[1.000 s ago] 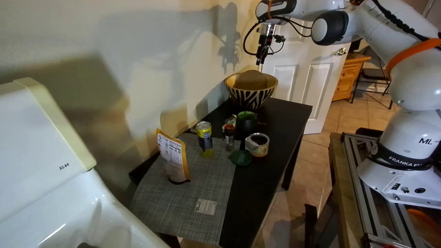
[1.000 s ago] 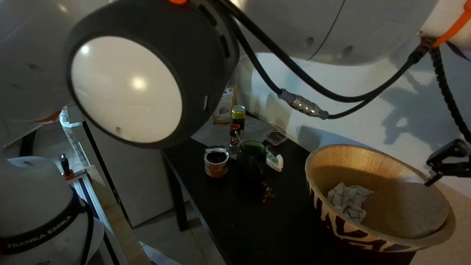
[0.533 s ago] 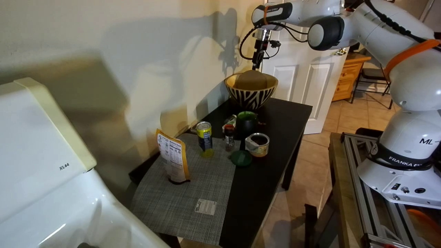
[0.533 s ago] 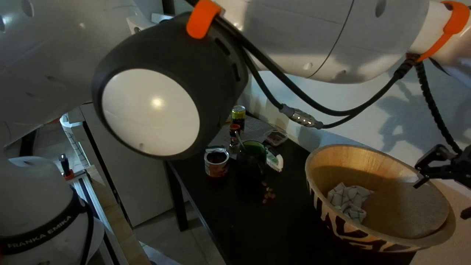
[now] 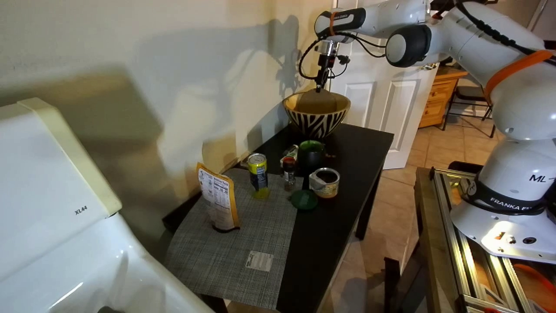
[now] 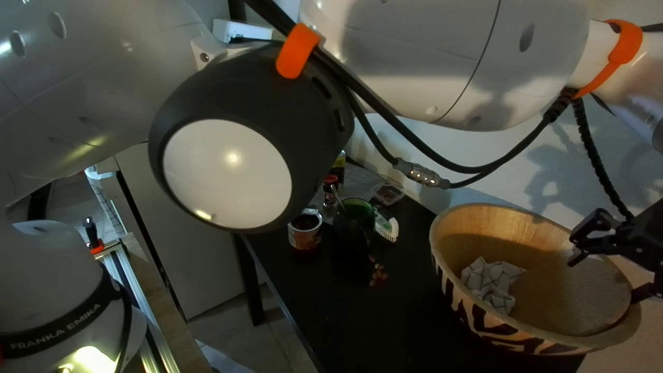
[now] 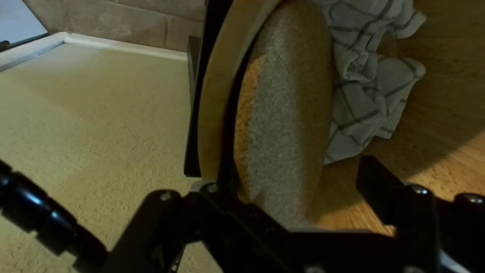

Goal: Remove the coaster from the wooden bowl

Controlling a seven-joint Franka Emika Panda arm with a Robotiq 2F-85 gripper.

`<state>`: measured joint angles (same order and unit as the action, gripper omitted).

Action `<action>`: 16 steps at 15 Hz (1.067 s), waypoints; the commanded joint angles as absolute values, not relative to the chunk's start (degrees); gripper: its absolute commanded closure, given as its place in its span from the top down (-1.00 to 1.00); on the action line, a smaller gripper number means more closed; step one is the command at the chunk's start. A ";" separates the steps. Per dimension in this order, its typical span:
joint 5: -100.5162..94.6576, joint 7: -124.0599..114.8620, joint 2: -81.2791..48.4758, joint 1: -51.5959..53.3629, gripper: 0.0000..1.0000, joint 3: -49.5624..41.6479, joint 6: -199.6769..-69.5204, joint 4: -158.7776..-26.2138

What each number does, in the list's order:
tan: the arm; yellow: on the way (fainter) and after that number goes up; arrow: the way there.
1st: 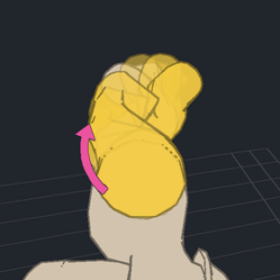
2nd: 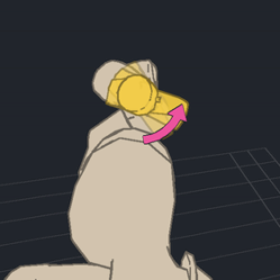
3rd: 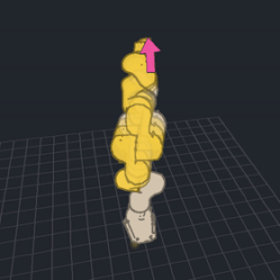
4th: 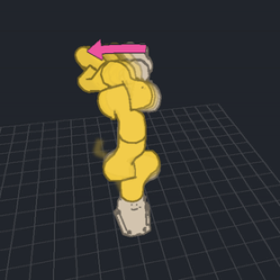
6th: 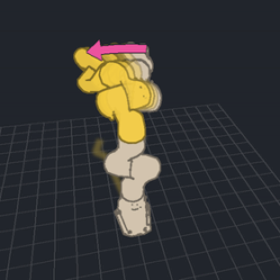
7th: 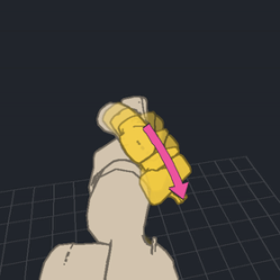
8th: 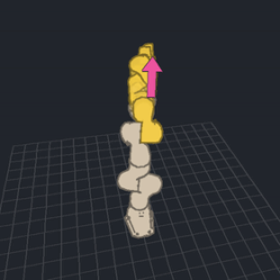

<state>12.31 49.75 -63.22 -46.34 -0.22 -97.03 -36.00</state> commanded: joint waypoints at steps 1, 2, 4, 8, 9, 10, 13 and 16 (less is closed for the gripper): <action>12.70 53.27 -64.77 -46.73 0.59 1.08 -93.78 -33.07; 12.78 55.33 -64.26 -46.79 0.57 1.65 -92.59 -33.29; 12.02 57.47 -64.02 -46.27 0.12 1.73 -90.74 -33.17; 10.92 58.20 -64.28 -45.32 -0.43 0.95 -87.87 -32.34; 10.77 58.25 -64.33 -45.17 -0.57 0.86 -87.32 -32.26; 10.64 58.19 -64.35 -45.06 -0.72 0.76 -86.83 -32.25; 10.31 57.84 -63.79 -44.86 -1.00 0.58 -85.18 -32.22; 10.04 59.54 -61.76 -45.03 -0.94 0.83 -83.28 -32.00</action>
